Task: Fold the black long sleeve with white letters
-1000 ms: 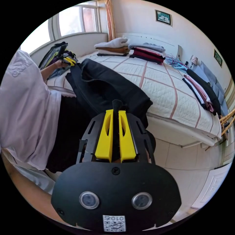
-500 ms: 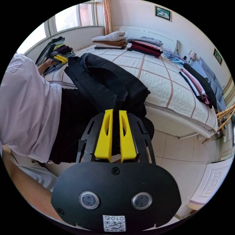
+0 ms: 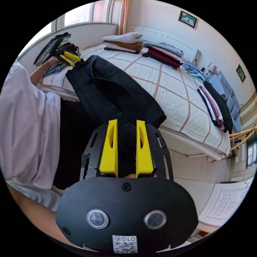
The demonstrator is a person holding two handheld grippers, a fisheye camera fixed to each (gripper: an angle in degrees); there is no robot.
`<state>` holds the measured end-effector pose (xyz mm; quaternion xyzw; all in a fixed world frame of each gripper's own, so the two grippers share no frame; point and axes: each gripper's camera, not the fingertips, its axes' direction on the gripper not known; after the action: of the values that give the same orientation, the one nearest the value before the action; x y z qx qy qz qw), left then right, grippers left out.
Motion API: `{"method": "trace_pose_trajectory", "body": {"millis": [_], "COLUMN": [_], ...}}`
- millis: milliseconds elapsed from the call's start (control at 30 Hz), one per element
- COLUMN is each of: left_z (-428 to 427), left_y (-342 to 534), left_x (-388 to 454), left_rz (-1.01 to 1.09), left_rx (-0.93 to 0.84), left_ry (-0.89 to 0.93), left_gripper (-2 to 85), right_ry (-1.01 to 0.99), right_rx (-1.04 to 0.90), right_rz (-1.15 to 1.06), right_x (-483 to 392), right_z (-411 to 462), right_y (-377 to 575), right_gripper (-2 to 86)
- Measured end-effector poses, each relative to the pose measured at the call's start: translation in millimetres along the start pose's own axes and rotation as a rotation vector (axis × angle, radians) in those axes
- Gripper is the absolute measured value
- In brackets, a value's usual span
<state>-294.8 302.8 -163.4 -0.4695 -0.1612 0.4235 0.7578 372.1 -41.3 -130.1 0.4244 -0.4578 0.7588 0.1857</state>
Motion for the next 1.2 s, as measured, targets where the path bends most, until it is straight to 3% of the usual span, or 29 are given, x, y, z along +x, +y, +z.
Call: {"method": "trace_pose_trajectory", "body": {"millis": [200, 433, 733, 833, 933, 1067, 1200], "left_z": [-9, -24, -61, -64, -62, -60, -55], "left_y": [-2, -12, 6, 1, -18, -49, -67], "left_x": [7, 28, 51, 58, 64, 72, 73], "left_rz": [0.015, 0.038, 0.037, 0.040, 0.086, 0.192, 0.227], "left_rx": [-0.008, -0.048, 0.016, 0.038, 0.035, 0.005, -0.003], "left_ry": [0.043, -0.043, 0.022, 0.008, -0.035, -0.075, -0.059], "left_gripper": [7.4, 0.4, 0.4, 1.7, 3.7, 5.8, 6.9], "right_ry": [-0.014, -0.068, -0.216, -0.348, -0.334, -0.336, -0.197], "right_rx": [-0.082, -0.160, -0.077, -0.169, -0.318, -0.105, 0.035], "right_rz": [-0.034, -0.109, -0.221, -0.281, -0.264, -0.267, -0.224], "right_x": [7, 7, -11, -21, -26, -29, -29], "right_z": [10, 20, -20, -12, 7, -23, -35], "right_y": [-14, -35, -21, -10, -7, -19, -33], "right_gripper": [8.9, 2.9, 1.1, 1.1, 1.2, 1.7, 3.8]}}
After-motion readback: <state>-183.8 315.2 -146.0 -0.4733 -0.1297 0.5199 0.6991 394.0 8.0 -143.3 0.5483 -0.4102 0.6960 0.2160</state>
